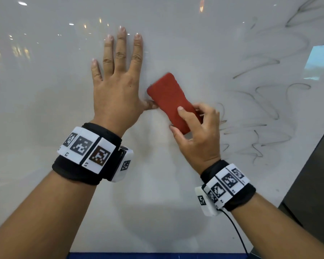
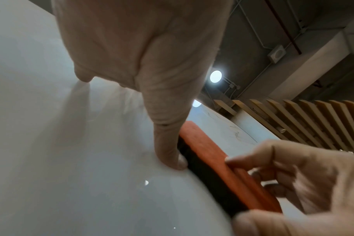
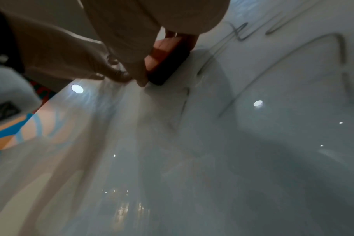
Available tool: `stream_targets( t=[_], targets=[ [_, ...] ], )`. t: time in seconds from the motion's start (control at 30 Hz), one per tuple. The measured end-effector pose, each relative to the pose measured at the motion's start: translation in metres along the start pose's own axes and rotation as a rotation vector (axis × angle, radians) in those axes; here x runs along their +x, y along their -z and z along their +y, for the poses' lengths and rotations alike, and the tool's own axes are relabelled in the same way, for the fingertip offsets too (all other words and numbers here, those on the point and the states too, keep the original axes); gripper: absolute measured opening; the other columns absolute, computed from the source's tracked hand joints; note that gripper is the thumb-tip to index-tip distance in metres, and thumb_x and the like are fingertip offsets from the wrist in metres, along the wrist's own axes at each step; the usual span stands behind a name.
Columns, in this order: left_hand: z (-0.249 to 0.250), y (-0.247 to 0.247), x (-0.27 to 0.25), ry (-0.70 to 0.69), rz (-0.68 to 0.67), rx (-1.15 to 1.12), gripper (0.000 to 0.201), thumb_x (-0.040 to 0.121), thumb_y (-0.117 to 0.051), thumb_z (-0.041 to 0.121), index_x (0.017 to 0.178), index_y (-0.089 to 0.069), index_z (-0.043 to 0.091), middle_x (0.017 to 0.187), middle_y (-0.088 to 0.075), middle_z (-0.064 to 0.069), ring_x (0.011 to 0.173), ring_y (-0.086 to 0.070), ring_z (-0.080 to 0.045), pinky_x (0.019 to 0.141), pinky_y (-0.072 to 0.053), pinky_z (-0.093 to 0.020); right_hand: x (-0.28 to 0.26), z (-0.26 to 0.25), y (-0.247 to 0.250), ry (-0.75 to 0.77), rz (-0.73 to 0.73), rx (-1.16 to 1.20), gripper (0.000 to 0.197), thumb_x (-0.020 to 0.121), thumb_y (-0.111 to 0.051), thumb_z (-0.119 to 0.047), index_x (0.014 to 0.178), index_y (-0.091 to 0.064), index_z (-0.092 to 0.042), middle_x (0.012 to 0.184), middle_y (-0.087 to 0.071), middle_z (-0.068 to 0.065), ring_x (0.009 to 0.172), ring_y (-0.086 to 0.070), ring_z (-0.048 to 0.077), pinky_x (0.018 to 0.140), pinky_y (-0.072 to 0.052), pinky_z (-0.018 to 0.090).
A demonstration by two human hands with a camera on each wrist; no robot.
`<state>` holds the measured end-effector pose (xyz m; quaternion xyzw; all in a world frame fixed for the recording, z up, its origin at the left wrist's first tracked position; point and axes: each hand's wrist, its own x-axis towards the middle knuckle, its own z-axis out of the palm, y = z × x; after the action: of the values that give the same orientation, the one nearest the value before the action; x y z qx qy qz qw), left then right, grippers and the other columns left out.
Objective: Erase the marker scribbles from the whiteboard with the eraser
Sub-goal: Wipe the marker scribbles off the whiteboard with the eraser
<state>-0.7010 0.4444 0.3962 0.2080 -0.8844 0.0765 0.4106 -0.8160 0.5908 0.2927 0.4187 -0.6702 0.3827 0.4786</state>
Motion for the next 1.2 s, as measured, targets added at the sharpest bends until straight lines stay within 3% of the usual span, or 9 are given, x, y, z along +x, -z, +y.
stream_targets(
  t=[0.13,0.3,0.47,0.57,0.63,0.73,0.83,1.03,1.2],
  targets=[
    [0.008,0.001,-0.017,0.047,0.054,-0.061,0.109,0.073,-0.083,0.046,0.156,-0.017,0.022,0.162,-0.012,-0.010,0.147,-0.015,-0.033,0.114,-0.028,-0.054,0.022,0.012,0.015,-0.111,0.169,0.026,0.041,0.075,-0.083,-0.020,0.113,-0.071,-0.009,0.115,-0.054,0.022,0.102,-0.051,0.034,0.090,-0.049,0.039],
    [0.036,-0.006,-0.044,-0.039,0.091,-0.390,0.062,0.091,-0.067,0.030,0.145,-0.042,0.013,0.130,-0.050,-0.006,0.111,-0.052,-0.023,0.084,-0.049,-0.035,-0.001,-0.020,-0.003,-0.200,0.146,0.122,0.045,0.080,-0.082,-0.023,0.121,-0.068,-0.007,0.117,-0.053,0.022,0.103,-0.053,0.033,0.091,-0.048,0.035],
    [0.054,-0.020,-0.053,-0.049,0.085,-0.423,0.079,0.091,-0.059,0.045,0.154,-0.027,0.008,0.140,-0.044,-0.008,0.120,-0.043,-0.024,0.094,-0.045,-0.034,-0.018,-0.019,-0.002,-0.169,0.058,0.167,0.019,0.093,-0.065,-0.005,0.109,-0.074,-0.007,0.120,-0.064,0.013,0.101,-0.060,0.027,0.087,-0.053,0.031],
    [0.062,-0.031,-0.053,-0.049,0.099,-0.264,0.094,0.083,-0.064,0.055,0.154,-0.025,0.006,0.142,-0.041,-0.011,0.115,-0.041,-0.029,0.089,-0.048,-0.041,-0.014,0.000,0.018,-0.132,0.099,0.149,0.026,0.084,-0.059,0.008,0.093,-0.078,-0.007,0.112,-0.072,0.007,0.102,-0.059,0.028,0.092,-0.049,0.028],
    [0.066,-0.037,-0.053,-0.048,0.099,-0.193,0.101,0.079,-0.072,0.052,0.154,-0.024,0.003,0.142,-0.042,-0.014,0.110,-0.044,-0.031,0.087,-0.049,-0.042,-0.012,0.013,0.035,-0.191,0.129,0.084,0.034,0.080,-0.064,0.010,0.106,-0.075,-0.008,0.123,-0.067,0.008,0.113,-0.054,0.032,0.103,-0.042,0.030],
    [0.065,-0.045,-0.052,-0.081,0.134,-0.174,0.094,0.081,-0.074,0.036,0.153,-0.025,0.002,0.142,-0.042,-0.016,0.108,-0.043,-0.030,0.087,-0.048,-0.041,-0.013,0.028,0.052,-0.347,-0.099,-0.081,0.084,0.078,-0.081,-0.031,0.151,-0.039,-0.022,0.160,-0.025,0.011,0.144,-0.021,0.033,0.119,-0.016,0.040],
    [0.060,-0.048,-0.055,-0.152,0.193,-0.144,0.082,0.081,-0.068,0.018,0.152,-0.030,0.004,0.144,-0.044,-0.014,0.111,-0.037,-0.028,0.089,-0.046,-0.040,-0.015,0.038,0.058,-0.404,-0.315,-0.241,0.125,0.066,-0.082,-0.057,0.158,-0.003,-0.031,0.165,0.009,0.012,0.151,0.008,0.030,0.119,-0.008,0.056],
    [0.062,-0.061,-0.062,-0.077,0.307,-0.130,0.069,0.084,-0.061,0.013,0.149,-0.039,0.007,0.138,-0.050,-0.017,0.117,-0.040,-0.032,0.097,-0.041,-0.044,-0.018,0.044,0.055,-0.402,-0.364,-0.324,0.130,0.065,-0.078,-0.064,0.157,0.008,-0.031,0.163,0.015,0.014,0.150,0.013,0.032,0.119,-0.006,0.056],
    [0.058,-0.075,-0.083,-0.435,0.244,-0.006,0.061,0.084,-0.052,0.004,0.145,-0.047,0.009,0.136,-0.055,-0.016,0.119,-0.043,-0.033,0.095,-0.039,-0.047,-0.020,0.045,0.055,-0.399,-0.351,-0.315,0.129,0.064,-0.078,-0.066,0.158,0.003,-0.029,0.164,0.011,0.016,0.151,0.010,0.034,0.119,-0.008,0.056]
  ],
)
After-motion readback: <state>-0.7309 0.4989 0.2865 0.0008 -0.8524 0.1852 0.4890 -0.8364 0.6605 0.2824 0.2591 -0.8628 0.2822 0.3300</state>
